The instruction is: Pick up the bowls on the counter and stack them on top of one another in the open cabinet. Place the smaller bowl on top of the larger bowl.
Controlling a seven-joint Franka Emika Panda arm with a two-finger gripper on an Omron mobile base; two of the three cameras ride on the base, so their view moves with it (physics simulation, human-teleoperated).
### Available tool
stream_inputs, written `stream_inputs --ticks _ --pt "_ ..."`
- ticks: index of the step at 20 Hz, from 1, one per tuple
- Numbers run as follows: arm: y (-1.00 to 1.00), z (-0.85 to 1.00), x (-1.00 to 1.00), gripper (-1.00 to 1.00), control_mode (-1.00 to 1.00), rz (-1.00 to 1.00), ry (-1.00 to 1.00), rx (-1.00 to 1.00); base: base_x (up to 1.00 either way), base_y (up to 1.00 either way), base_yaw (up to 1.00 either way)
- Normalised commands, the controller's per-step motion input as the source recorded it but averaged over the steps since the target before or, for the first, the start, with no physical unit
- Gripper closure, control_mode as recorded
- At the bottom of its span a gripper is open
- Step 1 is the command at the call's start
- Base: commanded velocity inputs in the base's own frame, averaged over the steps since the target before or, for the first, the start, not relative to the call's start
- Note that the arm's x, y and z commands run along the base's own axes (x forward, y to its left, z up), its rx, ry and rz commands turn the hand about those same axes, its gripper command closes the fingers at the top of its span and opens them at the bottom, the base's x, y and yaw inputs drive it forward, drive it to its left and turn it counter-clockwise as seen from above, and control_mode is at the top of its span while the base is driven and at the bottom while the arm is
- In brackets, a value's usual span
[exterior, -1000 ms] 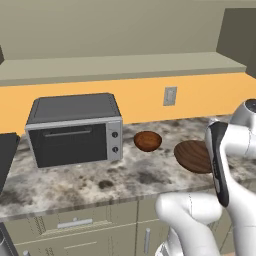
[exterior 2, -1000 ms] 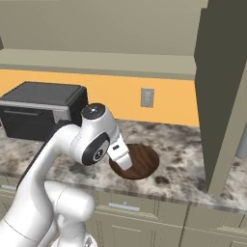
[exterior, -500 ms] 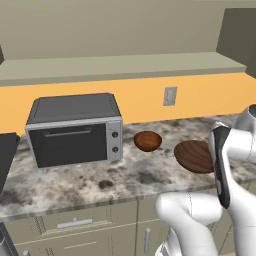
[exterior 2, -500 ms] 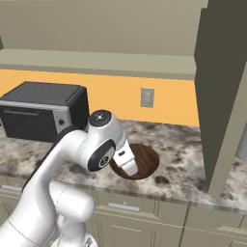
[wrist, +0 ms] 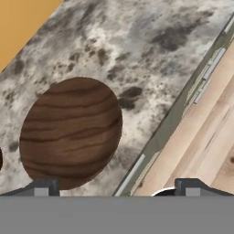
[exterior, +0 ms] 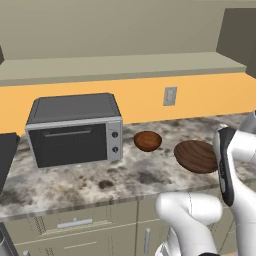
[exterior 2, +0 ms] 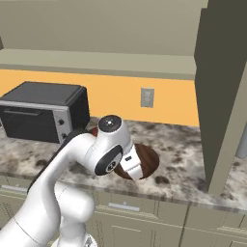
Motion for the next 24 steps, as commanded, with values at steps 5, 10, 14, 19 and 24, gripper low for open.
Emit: stream_inputs --ticks 5,10,14,19,24 --pt "-0.06 -0.16 0.0 -1.0 -1.0 0.01 0.0 0.02 0.0 0.0 0.0" --pt "-0.08 -0.16 0.01 -1.0 -1.0 0.0 0.0 0.02 0.0 0.0 0.0" --pt "-0.02 -0.18 0.05 -1.0 -1.0 0.0 0.0 0.04 0.0 0.0 0.0" --pt "0.0 -0.22 0.16 -1.0 -1.0 0.0 0.0 0.07 0.0 0.0 0.0" --pt "-0.01 -0.19 0.16 -1.0 -1.0 0.0 0.0 0.03 0.0 0.0 0.0"
